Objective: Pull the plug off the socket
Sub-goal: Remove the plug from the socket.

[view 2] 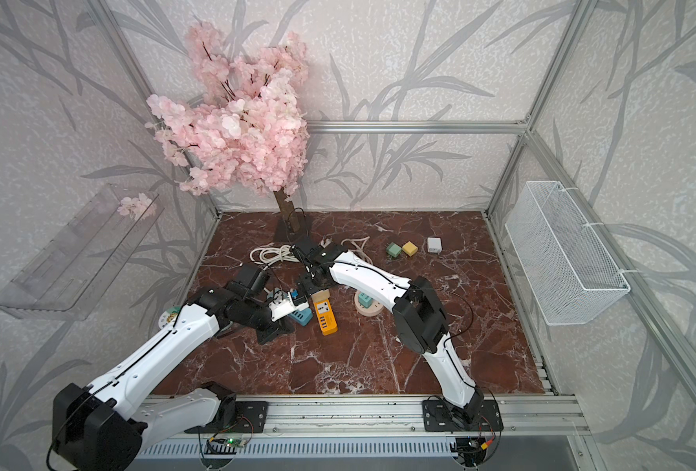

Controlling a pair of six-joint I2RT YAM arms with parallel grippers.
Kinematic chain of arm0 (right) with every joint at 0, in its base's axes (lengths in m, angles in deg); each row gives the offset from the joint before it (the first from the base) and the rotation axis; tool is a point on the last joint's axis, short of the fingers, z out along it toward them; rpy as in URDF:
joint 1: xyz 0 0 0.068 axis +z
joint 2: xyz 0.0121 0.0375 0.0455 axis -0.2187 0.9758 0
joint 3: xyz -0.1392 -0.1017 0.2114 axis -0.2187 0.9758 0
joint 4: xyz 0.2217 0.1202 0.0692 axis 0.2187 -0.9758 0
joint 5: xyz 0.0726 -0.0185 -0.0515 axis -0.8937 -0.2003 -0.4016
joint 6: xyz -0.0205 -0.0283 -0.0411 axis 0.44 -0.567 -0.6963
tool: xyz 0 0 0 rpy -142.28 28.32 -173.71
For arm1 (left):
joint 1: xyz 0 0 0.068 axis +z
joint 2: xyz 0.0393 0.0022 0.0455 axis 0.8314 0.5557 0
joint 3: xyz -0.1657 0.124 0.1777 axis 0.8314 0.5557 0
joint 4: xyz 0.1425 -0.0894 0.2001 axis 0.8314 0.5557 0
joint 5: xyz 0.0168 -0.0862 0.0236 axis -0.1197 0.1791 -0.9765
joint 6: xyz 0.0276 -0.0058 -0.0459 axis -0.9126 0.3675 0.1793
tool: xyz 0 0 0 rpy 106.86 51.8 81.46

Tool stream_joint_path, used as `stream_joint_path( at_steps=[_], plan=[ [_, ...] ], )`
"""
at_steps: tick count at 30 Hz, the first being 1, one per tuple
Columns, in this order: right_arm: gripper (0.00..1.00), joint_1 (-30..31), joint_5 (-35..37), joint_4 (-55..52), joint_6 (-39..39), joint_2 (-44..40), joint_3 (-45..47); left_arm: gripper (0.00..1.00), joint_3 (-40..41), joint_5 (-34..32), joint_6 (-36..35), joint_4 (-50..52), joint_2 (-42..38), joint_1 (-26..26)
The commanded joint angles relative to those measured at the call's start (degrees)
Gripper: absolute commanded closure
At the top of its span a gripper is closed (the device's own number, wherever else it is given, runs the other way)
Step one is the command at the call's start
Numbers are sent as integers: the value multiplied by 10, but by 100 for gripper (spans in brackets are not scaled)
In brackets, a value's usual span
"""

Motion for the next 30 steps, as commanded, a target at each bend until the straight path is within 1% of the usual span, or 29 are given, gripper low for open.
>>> stream_joint_path(
  at_steps=[1, 5, 8, 10, 14, 17, 20, 22, 25, 30],
  plan=[
    [12, 1, 4, -24, 7, 18, -22, 100, 2, -17, -3, -20, 2, -6],
    [11, 1, 2, -19, -1, 16, -23, 100, -5, -19, 18, -27, 3, -7],
    [8, -2, 8, -19, -20, 6, -23, 100, -12, -26, 29, -18, 2, -7],
    [8, -6, -4, -21, -22, 5, -26, 100, -8, -30, 29, -18, -1, -7],
    [8, -8, -35, -39, -18, 30, -52, 100, -3, -29, 34, -24, -3, -7],
    [8, -4, -23, -60, -9, 57, -76, 100, 1, -20, 34, -37, -3, -7],
    [10, -3, -14, -55, -2, 65, -76, 100, 17, -19, 31, -70, -3, -12],
    [11, -3, -1, -54, -3, 65, -75, 100, 23, -23, 26, -87, 4, -24],
    [11, -4, 15, -57, -3, 63, -76, 100, 24, -45, 20, -113, 19, -58],
    [16, -6, 13, -65, -7, 67, -84, 100, 38, -110, 15, -207, 49, -105]
  ],
)
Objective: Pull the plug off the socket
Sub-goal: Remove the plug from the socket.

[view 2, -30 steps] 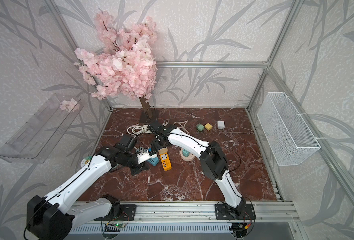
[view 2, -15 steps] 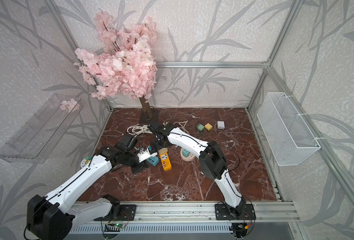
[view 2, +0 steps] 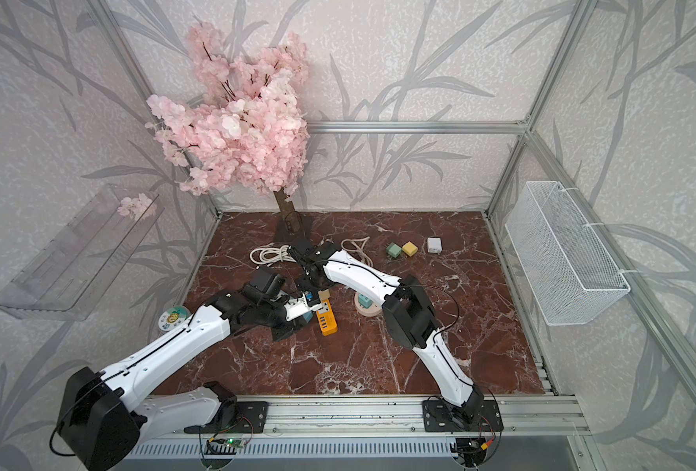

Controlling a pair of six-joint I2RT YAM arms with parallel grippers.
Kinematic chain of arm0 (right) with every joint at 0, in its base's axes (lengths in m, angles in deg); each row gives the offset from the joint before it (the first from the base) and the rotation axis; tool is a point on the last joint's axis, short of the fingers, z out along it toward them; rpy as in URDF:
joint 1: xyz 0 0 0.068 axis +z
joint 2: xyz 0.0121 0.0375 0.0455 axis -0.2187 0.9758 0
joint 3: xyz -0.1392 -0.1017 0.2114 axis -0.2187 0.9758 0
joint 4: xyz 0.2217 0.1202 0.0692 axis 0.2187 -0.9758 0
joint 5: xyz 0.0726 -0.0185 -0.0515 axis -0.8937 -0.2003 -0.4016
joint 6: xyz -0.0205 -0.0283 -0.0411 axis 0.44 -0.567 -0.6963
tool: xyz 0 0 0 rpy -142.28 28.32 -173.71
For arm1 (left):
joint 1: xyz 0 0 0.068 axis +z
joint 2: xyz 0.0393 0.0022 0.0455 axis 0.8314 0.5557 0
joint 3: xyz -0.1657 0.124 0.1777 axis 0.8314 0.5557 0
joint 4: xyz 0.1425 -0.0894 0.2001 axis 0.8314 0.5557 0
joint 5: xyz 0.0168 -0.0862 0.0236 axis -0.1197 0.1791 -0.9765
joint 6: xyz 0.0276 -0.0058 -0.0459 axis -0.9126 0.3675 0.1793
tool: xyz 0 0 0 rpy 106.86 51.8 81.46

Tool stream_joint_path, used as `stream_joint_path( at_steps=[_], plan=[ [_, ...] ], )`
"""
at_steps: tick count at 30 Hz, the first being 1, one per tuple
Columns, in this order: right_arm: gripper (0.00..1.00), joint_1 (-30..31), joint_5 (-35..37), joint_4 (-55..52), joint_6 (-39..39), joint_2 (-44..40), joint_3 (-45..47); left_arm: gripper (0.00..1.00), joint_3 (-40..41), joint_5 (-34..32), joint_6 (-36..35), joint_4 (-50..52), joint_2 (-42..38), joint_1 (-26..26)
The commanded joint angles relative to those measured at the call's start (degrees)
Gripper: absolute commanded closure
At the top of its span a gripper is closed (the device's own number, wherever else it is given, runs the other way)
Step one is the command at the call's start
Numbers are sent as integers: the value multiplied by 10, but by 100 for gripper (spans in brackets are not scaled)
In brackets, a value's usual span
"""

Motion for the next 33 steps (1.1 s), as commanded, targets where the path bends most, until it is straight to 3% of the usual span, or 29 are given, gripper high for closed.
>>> stream_joint_path(
  at_steps=[1, 9, 18, 26, 33],
  plan=[
    [18, -1, 11, -24, 3, 5, -15, 100, 10, -51, -13, -80, 26, -21],
    [20, -2, -6, -24, 6, 10, -20, 100, 29, -128, -56, -172, 91, -80],
    [24, -5, -11, -29, 4, 16, -26, 100, 41, -191, -66, -206, 166, -119],
    [27, -6, -3, -48, -2, 22, -30, 100, 60, -204, -72, -208, 187, -134],
    [52, -14, -23, -45, -5, 20, -27, 100, 58, -199, -66, -190, 199, -136]
  ],
)
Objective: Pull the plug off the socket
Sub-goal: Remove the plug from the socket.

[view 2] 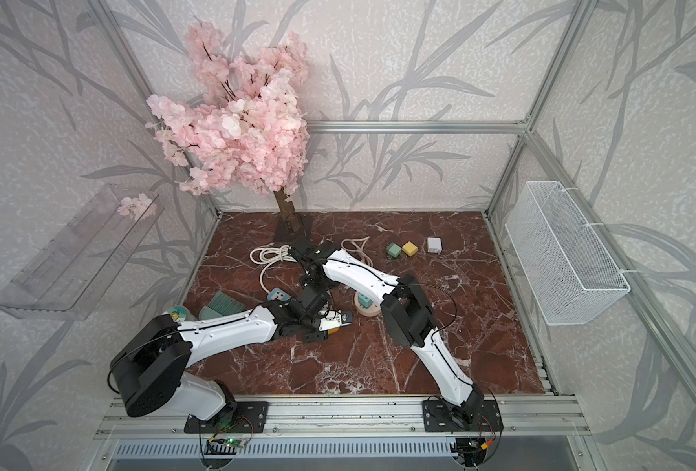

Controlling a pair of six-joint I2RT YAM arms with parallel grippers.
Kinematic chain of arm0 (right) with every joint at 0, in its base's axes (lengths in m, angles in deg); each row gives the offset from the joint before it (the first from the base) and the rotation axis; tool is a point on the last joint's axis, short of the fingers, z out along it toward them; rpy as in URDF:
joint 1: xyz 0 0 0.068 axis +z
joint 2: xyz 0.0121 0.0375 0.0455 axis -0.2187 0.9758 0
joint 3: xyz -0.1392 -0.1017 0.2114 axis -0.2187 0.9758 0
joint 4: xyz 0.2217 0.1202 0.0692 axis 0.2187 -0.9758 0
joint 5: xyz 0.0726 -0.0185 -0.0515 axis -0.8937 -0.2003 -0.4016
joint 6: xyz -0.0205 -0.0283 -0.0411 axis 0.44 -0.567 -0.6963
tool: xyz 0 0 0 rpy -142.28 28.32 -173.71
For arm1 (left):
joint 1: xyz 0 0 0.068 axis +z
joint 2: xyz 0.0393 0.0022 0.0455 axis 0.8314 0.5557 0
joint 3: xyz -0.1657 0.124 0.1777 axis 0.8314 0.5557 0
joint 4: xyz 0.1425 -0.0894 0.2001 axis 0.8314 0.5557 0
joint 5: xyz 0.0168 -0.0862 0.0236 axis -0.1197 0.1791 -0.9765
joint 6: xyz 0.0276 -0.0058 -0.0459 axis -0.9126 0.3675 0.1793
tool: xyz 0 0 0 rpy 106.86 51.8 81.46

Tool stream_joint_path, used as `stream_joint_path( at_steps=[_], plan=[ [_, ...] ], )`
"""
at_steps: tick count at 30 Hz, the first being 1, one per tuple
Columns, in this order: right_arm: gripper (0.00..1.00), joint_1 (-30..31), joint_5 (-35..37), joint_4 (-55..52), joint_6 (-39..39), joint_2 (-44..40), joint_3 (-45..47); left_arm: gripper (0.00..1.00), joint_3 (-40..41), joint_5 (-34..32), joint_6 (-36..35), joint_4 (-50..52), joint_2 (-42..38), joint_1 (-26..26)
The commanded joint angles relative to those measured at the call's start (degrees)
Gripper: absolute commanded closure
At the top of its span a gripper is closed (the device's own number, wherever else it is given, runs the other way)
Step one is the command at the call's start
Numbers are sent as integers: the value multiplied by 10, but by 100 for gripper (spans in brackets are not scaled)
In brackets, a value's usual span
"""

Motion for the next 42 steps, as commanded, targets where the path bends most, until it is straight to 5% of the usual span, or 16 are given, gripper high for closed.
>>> stream_joint_path(
  at_steps=[1, 10, 19, 32, 42],
  plan=[
    [56, -11, -14, -15, -7, 6, -9, 100, 19, -2, -1, 39, 26, -3],
    [99, -47, -115, 35, -13, -14, 30, 100, 23, -2, 1, 46, 34, -4],
    [100, -62, -143, 45, -20, -28, 44, 100, 23, 0, 1, 50, 40, -4],
    [100, 34, 130, -58, -71, 2, -40, 100, 4, 3, -6, 82, 68, -4],
    [100, 42, 140, -131, -81, 52, -151, 100, 1, 3, -6, 87, 74, -5]
  ],
)
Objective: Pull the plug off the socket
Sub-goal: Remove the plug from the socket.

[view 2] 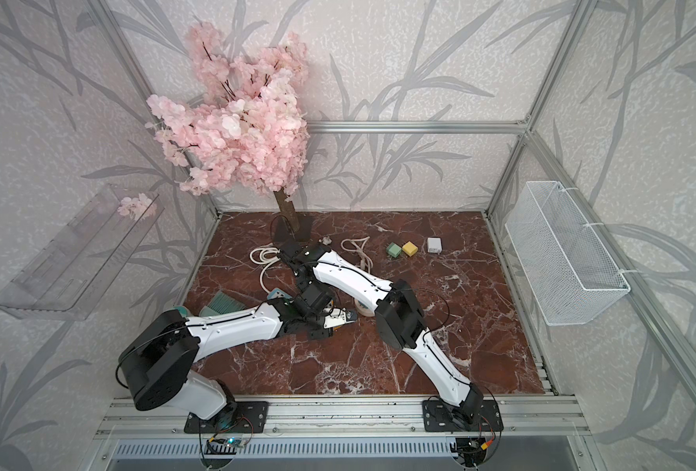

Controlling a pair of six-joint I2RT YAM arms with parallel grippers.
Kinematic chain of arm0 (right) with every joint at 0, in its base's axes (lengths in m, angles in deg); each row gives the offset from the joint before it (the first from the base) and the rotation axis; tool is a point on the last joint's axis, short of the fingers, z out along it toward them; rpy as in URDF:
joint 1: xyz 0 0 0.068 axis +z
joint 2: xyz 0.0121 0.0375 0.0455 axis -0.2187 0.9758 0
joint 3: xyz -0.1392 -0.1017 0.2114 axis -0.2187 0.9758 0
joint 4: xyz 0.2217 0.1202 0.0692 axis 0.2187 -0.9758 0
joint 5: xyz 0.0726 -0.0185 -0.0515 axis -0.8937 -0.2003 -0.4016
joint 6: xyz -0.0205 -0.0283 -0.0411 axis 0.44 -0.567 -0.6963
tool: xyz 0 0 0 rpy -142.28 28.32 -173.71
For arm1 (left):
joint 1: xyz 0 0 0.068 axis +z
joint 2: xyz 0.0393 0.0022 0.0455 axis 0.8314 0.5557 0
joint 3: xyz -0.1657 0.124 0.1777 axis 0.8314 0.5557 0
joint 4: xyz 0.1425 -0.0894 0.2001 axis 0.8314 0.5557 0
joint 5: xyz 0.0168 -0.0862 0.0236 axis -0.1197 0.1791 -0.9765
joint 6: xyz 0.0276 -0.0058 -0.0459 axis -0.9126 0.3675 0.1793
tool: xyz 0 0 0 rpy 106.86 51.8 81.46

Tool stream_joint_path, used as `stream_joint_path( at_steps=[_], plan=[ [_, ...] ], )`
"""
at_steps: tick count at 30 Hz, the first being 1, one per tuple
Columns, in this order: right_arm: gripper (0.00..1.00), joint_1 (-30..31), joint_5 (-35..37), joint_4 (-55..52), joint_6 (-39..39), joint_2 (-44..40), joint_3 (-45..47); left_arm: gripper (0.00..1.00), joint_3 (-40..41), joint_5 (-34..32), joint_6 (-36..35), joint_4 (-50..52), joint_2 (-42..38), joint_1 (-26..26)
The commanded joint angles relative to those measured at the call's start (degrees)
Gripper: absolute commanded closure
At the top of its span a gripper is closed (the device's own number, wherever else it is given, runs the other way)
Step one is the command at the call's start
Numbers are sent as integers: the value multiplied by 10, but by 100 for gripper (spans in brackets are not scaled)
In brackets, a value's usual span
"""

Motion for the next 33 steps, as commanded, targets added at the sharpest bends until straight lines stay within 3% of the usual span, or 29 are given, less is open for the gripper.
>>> stream_joint_path(
  at_steps=[1, 11, 17, 21, 30, 33],
  plan=[
    [100, 3, 35, -32, -28, 5, -40, 100, 24, 2, -6, 92, 45, 1],
    [100, -59, -199, 13, -10, -4, -20, 100, 24, 0, -5, 93, 51, 0],
    [100, -80, -231, 1, -8, 2, -27, 100, 23, -1, -5, 93, 52, 0],
    [100, -77, -201, -3, -12, -4, -21, 100, 22, -1, -5, 95, 54, 1],
    [100, -8, 45, -68, -28, 18, -73, 100, 17, 3, -9, 103, 61, 1],
    [100, 5, 84, -108, -30, 46, -124, 100, 15, 4, -10, 104, 61, 1]
  ],
)
